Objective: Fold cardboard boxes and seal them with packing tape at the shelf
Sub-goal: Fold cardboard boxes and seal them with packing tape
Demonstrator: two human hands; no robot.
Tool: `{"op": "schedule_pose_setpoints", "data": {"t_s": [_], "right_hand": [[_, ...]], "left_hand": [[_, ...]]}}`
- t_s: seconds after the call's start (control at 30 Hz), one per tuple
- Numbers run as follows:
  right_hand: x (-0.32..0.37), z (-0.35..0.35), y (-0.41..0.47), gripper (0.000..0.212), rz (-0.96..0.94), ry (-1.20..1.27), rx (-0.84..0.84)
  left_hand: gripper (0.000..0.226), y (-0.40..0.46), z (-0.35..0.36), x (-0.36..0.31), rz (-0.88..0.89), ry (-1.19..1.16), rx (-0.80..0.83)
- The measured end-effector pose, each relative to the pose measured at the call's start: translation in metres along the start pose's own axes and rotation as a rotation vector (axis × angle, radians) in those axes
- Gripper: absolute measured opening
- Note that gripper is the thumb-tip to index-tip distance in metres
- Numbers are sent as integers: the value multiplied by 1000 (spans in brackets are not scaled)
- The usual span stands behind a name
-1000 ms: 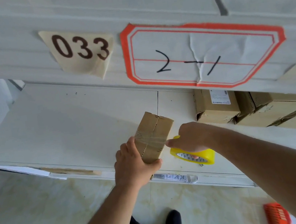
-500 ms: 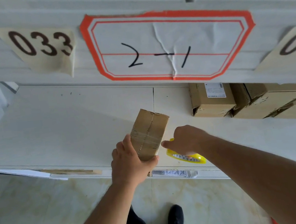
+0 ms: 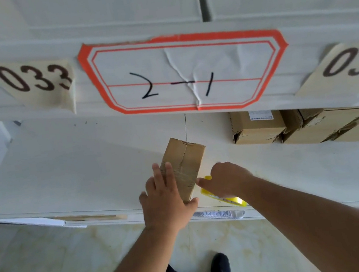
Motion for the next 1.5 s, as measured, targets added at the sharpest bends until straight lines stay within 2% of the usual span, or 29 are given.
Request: {"op": "schedule_pose_setpoints", "data": {"t_s": [0.1,0.17,0.23,0.3,0.33,0.4,0.47,0.57,0.67,0.73,0.8,0.97,1.1,1.2,1.27,1.33,1.5], "right_hand": [[-1,7,5,70,11,71,6],[1,1,3,71,-4,138,15],[2,-26,-8,67,-42,237,3],[3,-59,-18,60,-101,372,-28],[5,-70,-21,55,-134,424,-35],[22,-75,-24,49,-186,449,-12],[46,-60,-17,55,-195,431,16],[80,-52,-9,60,-178,406,-38],[92,-53,-5,59,-171,409,-39],[96,-56,-3,61,-196,407,-33],[96,-63,-2,63,-223,305,-48],[48,-86,-2,68,-151,-49,-51],[12,-69,-6,66,-38,-57,-5],[0,-58,-12,58,-18,-169,-3],[-12,-48,-15,62,24,-227,30],[-21,-40,-16,66,59,-203,45],[-28,-26,-12,59,71,-173,28]], "left_hand": [[111,-1,-5,1,0,-17,-27],[107,2,-4,8,-26,-109,-3],[93,5,-5,16,-71,-385,61],[57,9,3,24,-132,-844,162],[47,8,11,25,-155,-1023,246],[47,8,24,30,-159,-1165,353],[43,10,28,38,-155,-1110,325],[29,17,25,45,-123,-921,201],[32,21,26,47,-89,-822,121],[34,23,30,49,-77,-810,119],[40,24,31,49,-64,-816,138],[44,31,32,54,-76,-759,121],[45,31,38,51,-84,-713,98],[45,30,38,48,-69,-706,110],[44,30,38,46,-65,-712,120],[45,30,38,45,-65,-715,112],[46,31,43,47,-78,-728,114]]}}
Point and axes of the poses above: each hand's wrist, its own y-axis towards the middle knuckle, its own z-axis out of the palm, x = y × z, the point moved 10 cm from there along y, towards the middle knuckle, and after that the axes turned 1 degree about -z, right-handed, at the moved point
